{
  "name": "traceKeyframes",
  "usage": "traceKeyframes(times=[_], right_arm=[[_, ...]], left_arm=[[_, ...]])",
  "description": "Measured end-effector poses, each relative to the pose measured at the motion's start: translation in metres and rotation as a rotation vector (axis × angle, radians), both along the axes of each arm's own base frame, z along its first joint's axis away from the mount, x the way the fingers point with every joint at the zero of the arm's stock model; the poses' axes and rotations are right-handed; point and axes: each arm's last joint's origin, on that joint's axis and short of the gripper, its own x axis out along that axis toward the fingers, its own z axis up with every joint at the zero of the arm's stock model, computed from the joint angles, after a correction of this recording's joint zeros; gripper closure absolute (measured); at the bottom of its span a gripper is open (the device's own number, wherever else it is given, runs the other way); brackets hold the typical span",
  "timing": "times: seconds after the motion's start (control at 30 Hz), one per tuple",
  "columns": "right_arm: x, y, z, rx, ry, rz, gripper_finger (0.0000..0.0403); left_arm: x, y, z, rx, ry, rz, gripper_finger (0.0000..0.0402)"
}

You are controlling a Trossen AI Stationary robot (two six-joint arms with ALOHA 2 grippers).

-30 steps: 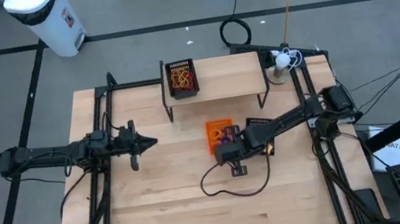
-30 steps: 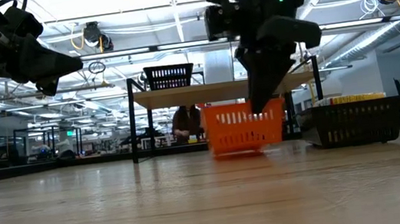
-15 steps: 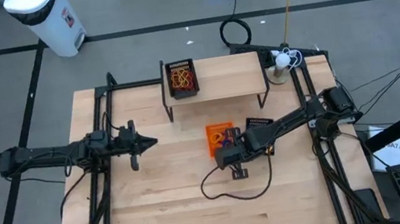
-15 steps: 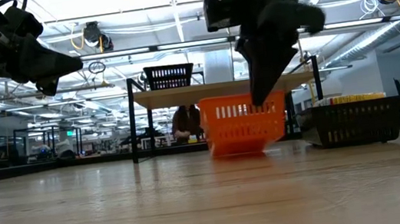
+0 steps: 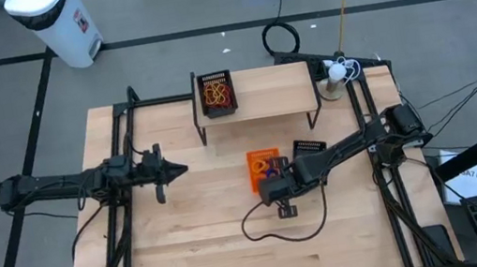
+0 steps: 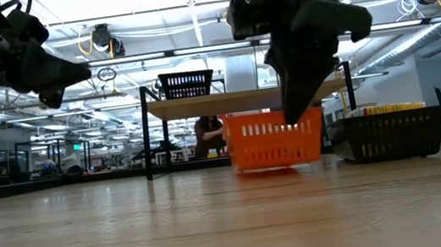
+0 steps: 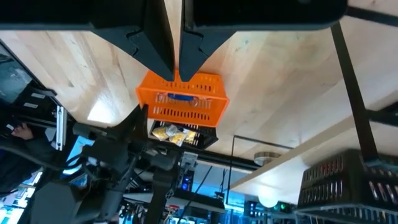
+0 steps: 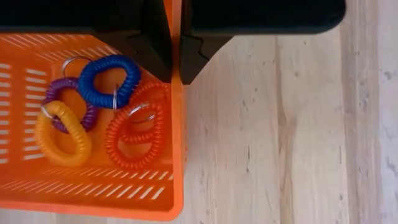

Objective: Pick & Place Office Desk Supplies
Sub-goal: Put the orange bin with spring keychains on the shelf

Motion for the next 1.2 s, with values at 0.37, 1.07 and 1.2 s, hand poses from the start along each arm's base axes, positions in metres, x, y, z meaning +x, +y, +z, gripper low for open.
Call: traceKeyframes(times=[0.37,1.07,1.2], right_arm=[[0.0,0.001,-0.01,0.065,-0.023,-0.002,0.0375],[0.002,0.003,-0.009,0.073,-0.054,0.001,0.031],[0.003,0.003,-0.009,0.073,-0.058,0.003,0.0313]], left_arm=[[0.0,0.0,0.002,0.111,-0.019,-0.006,0.0378],[-0.036,0.0,0.018,0.201,-0.198,0.025,0.0378],[-0.036,0.0,0.018,0.193,-0.201,0.024,0.0378]])
